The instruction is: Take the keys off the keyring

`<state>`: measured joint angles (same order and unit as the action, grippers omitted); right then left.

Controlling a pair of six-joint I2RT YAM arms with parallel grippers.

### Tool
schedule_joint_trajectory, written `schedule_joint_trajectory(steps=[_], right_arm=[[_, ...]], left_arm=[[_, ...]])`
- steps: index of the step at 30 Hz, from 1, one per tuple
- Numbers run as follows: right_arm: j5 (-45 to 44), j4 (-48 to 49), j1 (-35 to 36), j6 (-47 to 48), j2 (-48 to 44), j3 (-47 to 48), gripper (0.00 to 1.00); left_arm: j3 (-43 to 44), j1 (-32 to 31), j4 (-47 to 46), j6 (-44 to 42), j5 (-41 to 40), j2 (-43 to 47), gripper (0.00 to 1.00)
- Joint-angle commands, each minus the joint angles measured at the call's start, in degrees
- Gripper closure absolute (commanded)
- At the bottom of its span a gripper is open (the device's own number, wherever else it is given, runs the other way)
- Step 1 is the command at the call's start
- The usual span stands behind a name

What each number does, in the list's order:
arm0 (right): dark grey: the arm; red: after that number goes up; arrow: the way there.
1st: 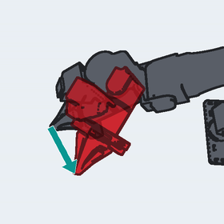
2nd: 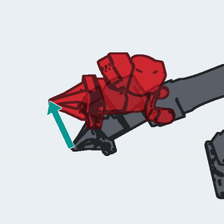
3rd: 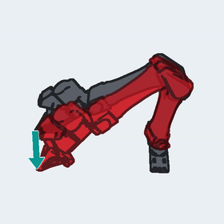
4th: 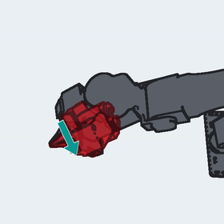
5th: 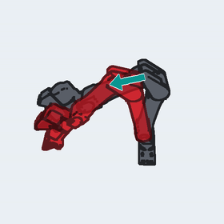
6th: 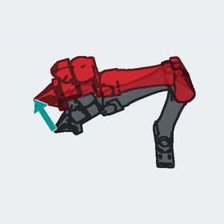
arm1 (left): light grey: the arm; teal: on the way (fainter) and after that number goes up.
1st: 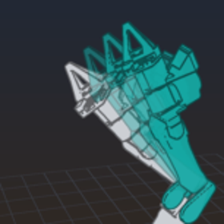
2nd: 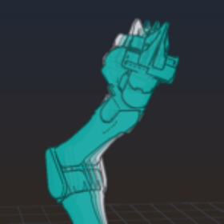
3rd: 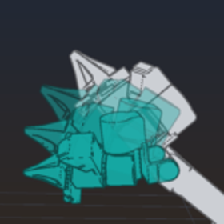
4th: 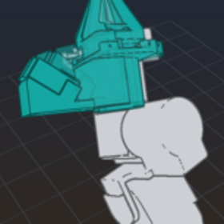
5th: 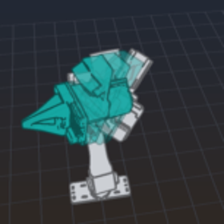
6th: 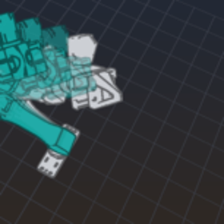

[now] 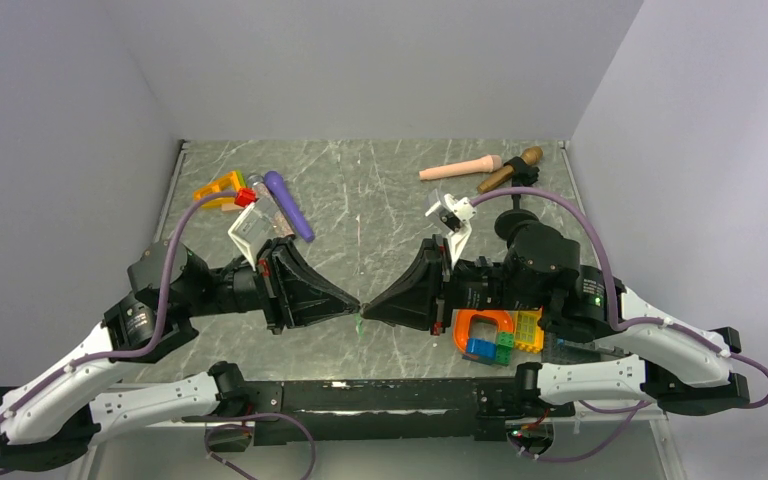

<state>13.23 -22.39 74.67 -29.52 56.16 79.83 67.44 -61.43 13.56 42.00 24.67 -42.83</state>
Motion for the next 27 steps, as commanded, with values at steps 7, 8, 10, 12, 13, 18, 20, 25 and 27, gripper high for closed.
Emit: schedule_joint_trajectory(steps=[7, 8, 10, 12, 13, 18, 20, 25, 27], right_arm=[[3.03, 7.03, 0.15, 0.83, -0.60, 3.23, 1.00], [3.23, 7.08, 0.14, 0.86, -0.37, 3.30, 1.00], [3.45, 7.37, 0.12, 0.87, -0.22, 3.48, 1.00], [3.96, 8.10, 0.14, 0.78, 0.08, 3.57, 1.00], [4.09, 8.22, 0.12, 0.84, 0.16, 3.77, 1.00], [5.04, 8.78, 0.11, 0.87, 1.12, 4.99, 1.00], [5.41, 9.24, 0.19, 0.74, 1.46, 5.30, 1.00], [6.05, 9.94, 0.11, 0.60, 2.13, 5.77, 1.00], [6.38, 10.38, 0.13, 0.52, 2.39, 6.09, 1.00]], left_arm=[[-2.98, 0.17, -5.28, 4.57, -0.62, 1.17, 1.00], [-3.01, 0.17, -5.06, 4.65, -0.81, 1.21, 1.00], [-3.25, 0.16, -5.03, 4.99, -1.07, 1.38, 1.00], [-3.98, 0.16, -5.35, 5.94, -1.53, 1.60, 1.00], [-4.12, 0.15, -5.51, 6.27, -1.55, 1.66, 1.00], [-5.45, 0.25, -6.04, 8.18, -2.19, 1.70, 1.00], [-5.83, 0.26, -6.26, 8.84, -2.48, 1.74, 1.00], [-6.66, 0.33, -8.00, 10.15, -2.05, 1.72, 1.00], [-6.58, 0.34, -7.96, 10.21, -2.05, 1.47, 1.00]])
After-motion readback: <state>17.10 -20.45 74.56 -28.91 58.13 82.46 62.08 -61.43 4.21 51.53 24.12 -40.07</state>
